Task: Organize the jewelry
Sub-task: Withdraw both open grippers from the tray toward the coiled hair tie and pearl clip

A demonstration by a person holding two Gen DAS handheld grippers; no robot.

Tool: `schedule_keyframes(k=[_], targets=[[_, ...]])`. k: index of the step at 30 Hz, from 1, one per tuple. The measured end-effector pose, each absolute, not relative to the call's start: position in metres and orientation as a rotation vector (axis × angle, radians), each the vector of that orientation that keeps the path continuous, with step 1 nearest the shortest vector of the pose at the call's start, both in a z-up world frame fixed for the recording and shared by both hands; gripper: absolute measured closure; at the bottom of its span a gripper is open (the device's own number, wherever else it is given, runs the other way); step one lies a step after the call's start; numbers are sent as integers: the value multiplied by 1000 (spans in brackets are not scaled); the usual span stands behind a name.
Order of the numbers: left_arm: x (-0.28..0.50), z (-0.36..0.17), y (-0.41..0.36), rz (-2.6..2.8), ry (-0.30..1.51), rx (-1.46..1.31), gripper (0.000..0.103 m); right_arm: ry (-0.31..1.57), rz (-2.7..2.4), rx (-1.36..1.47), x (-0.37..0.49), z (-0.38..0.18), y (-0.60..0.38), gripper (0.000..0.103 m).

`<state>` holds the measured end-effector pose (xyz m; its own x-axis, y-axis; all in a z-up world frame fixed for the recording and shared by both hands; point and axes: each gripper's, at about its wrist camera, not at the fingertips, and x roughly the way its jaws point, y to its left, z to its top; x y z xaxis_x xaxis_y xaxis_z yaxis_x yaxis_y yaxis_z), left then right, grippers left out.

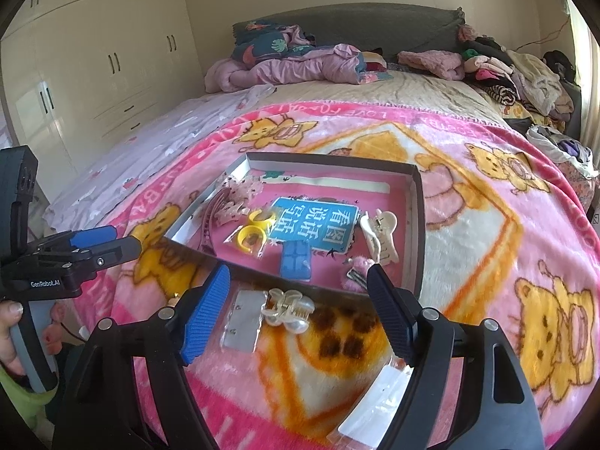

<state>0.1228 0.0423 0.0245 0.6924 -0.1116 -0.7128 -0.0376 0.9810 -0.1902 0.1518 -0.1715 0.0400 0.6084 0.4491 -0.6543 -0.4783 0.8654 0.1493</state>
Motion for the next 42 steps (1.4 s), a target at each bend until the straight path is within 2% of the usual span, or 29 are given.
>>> schedule_keyframes(k=[26, 42], targets=[[74, -10, 49, 20, 835, -188, 17, 778, 601, -90, 119, 13, -154, 30], [83, -43, 34, 3, 894, -144, 18, 825, 545, -71, 138, -18, -157, 30]])
